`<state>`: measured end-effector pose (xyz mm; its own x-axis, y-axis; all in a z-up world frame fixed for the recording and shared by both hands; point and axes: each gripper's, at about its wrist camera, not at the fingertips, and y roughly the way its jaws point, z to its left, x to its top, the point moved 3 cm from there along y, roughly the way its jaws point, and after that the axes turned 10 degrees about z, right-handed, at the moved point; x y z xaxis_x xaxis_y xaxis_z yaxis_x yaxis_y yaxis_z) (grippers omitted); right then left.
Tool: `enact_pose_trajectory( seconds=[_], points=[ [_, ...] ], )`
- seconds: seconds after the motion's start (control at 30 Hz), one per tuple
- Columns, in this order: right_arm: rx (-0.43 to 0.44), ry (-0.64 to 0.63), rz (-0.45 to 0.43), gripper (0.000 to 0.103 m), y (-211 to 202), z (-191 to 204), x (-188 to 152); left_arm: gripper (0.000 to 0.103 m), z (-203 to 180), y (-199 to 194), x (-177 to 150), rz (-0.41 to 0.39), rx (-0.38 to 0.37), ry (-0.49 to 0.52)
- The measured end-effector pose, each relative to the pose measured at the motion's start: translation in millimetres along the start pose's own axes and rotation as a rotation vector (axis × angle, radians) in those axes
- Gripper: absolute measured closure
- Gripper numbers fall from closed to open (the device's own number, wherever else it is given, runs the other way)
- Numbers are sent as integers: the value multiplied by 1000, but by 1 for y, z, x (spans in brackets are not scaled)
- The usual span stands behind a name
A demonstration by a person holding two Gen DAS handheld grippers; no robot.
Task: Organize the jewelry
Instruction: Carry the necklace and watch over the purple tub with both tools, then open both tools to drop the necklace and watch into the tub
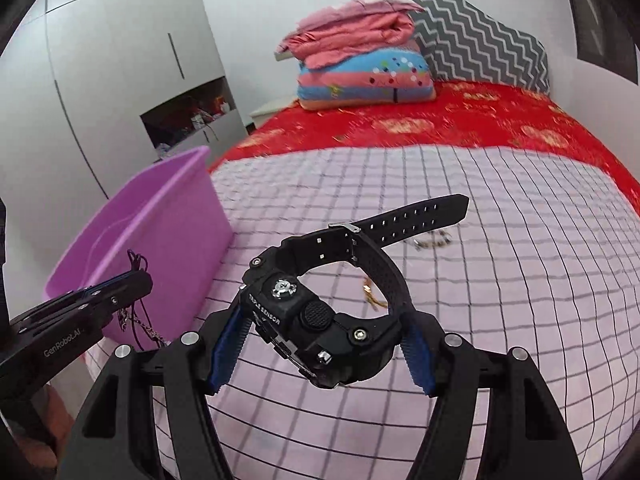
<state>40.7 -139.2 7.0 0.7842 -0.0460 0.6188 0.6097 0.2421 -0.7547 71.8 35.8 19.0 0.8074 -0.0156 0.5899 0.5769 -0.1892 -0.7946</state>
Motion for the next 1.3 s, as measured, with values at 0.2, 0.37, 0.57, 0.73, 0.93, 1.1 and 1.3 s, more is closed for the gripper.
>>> enact_pose_trajectory(
  seconds=[0.2,0.37,0.57,0.73,0.93,1.1,1.3],
  points=[
    [67,-74,-27,37,-8,54,26,92,56,-40,20,-51,70,-58],
    [144,-161,-34,37,-3,114,48,92,103,-56,25,-80,132,-107],
    [208,-252,-14,37,16,179,66,92,154,-61,23,-79,174,-178],
    [235,-308,31,37,39,220,72,92,184,-51,19,-48,178,-225],
    [226,-364,92,37,69,249,77,92,210,-35,16,0,180,-273],
    [199,-384,142,37,92,260,79,91,219,-18,19,42,189,-304],
    [166,-380,186,36,110,263,81,90,230,-8,18,67,216,-335]
  ],
)
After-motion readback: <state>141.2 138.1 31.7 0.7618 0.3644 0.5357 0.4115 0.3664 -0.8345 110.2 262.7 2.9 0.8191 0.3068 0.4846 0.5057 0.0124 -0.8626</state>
